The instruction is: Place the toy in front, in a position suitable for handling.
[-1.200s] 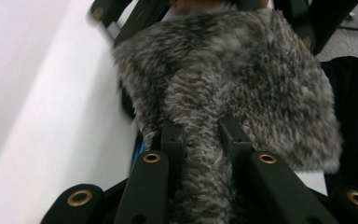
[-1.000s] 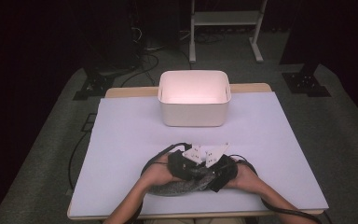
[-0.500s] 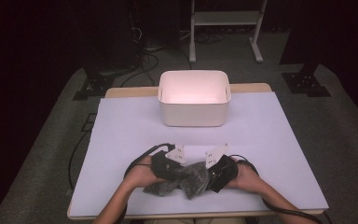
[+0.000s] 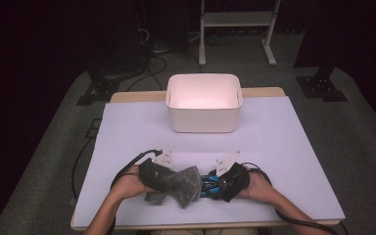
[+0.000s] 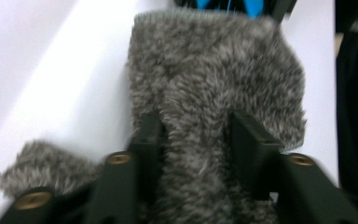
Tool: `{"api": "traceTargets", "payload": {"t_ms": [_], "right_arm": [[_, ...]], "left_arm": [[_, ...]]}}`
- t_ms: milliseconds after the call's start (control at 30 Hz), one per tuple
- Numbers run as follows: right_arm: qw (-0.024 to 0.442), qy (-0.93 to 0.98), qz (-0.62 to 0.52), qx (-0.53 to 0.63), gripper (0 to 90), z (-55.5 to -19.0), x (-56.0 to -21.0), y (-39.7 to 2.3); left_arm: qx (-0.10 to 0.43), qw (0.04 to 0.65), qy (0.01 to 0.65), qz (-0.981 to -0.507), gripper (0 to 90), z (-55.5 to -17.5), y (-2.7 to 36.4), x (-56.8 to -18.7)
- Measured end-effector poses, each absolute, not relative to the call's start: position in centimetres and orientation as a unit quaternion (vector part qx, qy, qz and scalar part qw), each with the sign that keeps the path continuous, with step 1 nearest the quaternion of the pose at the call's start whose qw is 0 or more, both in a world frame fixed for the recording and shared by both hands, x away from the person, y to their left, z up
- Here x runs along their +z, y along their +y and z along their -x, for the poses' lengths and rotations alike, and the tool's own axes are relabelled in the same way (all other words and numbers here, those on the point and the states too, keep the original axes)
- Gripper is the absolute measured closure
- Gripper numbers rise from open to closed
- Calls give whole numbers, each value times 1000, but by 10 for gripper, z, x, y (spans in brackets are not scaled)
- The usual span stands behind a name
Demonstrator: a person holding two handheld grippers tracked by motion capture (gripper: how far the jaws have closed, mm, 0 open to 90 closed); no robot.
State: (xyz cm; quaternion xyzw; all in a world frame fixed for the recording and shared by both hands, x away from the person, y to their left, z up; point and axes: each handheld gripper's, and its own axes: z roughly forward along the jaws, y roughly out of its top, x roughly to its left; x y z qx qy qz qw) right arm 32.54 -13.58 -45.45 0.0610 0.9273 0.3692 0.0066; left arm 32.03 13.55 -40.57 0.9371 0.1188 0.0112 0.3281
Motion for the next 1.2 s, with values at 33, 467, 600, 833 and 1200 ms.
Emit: {"api": "traceTargets", "payload": {"t_ms": [33,467,600,833,1200], "right_arm": [[7,927,-61,369,210,-325,-455,-136],[4,930,-61,363,211,-326,-456,-135],[5,929,-62,364,211,-326,-456,-136],[4,929,-62,365,212,-326,-456,-135],[-2,928,-69,366,214,-323,-456,-135]], "left_arm": [[4,340,116,-933,466,-320,133,-404],[-17,332,73,-940,737,-319,106,-411],[-22,327,54,-943,768,-319,91,-410],[-23,318,9,-948,798,-320,53,-401],[-34,317,-1,-948,815,-325,22,-408]]}}
